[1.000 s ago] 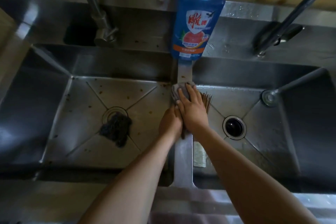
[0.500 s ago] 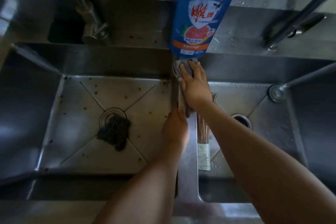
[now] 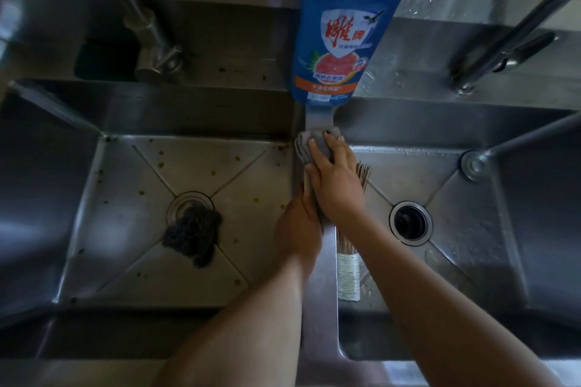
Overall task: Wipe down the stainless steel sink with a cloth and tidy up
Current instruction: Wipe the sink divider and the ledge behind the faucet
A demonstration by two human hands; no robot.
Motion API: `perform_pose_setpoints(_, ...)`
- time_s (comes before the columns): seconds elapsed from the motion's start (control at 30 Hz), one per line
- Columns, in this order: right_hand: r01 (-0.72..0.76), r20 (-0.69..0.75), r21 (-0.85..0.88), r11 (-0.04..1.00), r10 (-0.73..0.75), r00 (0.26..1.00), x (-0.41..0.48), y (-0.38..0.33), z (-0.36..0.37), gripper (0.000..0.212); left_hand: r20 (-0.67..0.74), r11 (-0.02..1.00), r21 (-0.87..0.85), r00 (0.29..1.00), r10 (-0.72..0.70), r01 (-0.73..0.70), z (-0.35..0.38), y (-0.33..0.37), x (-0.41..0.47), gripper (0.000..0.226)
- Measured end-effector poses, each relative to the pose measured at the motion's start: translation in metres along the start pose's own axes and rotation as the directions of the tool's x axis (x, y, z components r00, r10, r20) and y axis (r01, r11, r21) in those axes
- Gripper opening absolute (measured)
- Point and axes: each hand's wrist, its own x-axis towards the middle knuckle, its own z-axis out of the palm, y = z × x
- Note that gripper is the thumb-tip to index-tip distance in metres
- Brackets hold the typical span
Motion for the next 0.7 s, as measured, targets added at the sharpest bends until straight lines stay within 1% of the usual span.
perform_pose_setpoints(0.13,-0.006,0.024,-0.009,1.0,0.006,1.0,0.024,-0.002,-0.008,0.049,0.031,0.996,0.06,0.998,-0.061,0.059,0.001,-0.001,0.002,0.043)
perform_pose_setpoints(0.27,-0.041,0.002,-0.015,0.999,0.041,0.999,0.042,-0.007,-0.009,0.05,0.041,0.99,0.084,0.992,-0.12,0.116,0.001,0.0,0.005,0.044)
perform_pose_setpoints(0.37,-0.057,-0.005,-0.048,0.997,0.057,0.998,0.043,-0.008,-0.009,0.051,0.04,0.991,0.102,0.995,-0.096,0.091,0.0,0.0,0.004,0.045)
perform_pose_setpoints(0.5,-0.048,0.01,-0.012,0.999,0.048,0.999,0.035,-0.01,-0.011,0.051,0.026,0.992,0.104,0.997,-0.07,0.067,0.0,0.0,0.004,0.044)
perform_pose_setpoints(0.63,-0.035,0.023,-0.01,0.999,0.035,0.999,0.002,0.0,-0.007,0.05,0.017,0.999,0.04,1.0,0.015,-0.016,-0.001,-0.001,0.001,0.043)
perform_pose_setpoints(0.7,-0.072,0.036,0.028,0.997,0.071,0.997,-0.009,0.002,-0.005,0.051,0.011,0.999,0.003,0.999,0.038,-0.038,-0.001,-0.002,0.0,0.043)
